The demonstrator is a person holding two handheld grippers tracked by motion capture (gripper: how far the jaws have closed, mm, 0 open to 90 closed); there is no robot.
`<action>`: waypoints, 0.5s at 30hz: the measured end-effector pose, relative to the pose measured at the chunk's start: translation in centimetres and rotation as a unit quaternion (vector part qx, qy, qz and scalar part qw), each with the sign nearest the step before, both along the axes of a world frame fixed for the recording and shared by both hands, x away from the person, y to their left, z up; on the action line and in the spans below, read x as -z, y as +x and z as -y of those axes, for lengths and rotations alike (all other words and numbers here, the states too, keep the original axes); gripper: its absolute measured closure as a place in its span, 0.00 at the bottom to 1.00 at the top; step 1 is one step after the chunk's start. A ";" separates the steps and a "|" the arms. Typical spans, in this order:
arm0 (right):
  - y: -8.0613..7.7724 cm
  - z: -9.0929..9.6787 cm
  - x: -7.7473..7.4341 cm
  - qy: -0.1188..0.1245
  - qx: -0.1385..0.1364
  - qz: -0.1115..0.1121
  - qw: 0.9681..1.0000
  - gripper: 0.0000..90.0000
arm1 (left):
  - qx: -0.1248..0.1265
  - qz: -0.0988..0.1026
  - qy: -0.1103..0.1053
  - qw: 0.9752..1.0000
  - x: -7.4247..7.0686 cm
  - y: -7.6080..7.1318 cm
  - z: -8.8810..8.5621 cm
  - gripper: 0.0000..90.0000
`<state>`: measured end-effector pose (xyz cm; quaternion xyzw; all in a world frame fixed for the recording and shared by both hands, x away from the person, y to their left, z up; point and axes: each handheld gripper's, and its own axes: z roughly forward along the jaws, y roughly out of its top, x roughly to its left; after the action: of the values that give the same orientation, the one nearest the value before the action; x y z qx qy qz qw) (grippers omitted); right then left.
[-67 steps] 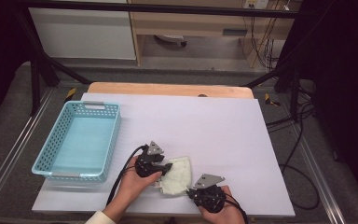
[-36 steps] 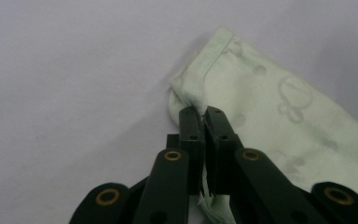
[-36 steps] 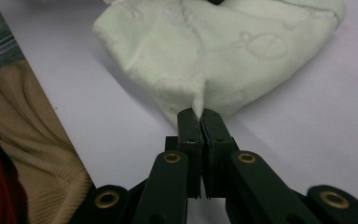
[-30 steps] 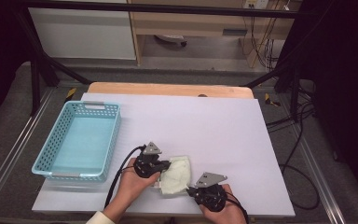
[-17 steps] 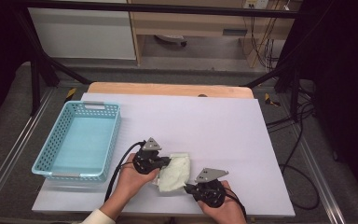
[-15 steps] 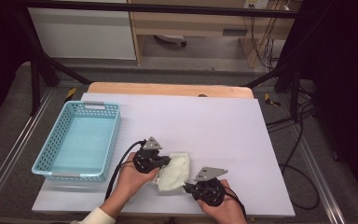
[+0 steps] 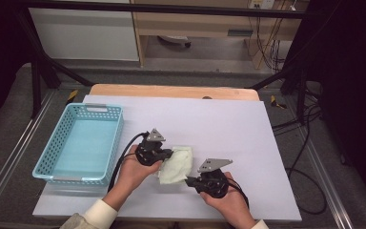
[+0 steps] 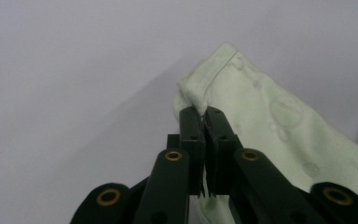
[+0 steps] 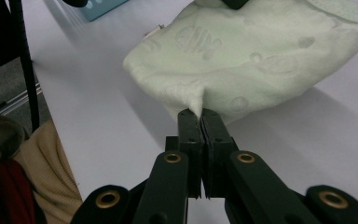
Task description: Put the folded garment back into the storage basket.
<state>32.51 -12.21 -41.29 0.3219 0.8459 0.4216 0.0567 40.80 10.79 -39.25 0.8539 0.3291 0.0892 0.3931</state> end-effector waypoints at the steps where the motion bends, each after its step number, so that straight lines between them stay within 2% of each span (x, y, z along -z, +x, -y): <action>1: 0.2 0.0 -0.2 -0.001 -0.002 0.001 1.000 0.98 | -0.001 0.003 0.000 1.000 -0.2 0.1 0.0 0.97; 15: 1.3 -1.3 -2.4 0.004 -0.025 0.008 1.000 0.98 | -0.009 0.011 -0.005 1.000 -2.5 0.8 -1.1 0.97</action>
<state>33.83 -10.87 -38.89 0.2977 0.8514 0.4287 0.0515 41.57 11.89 -36.75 0.8478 0.3327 0.1005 0.4004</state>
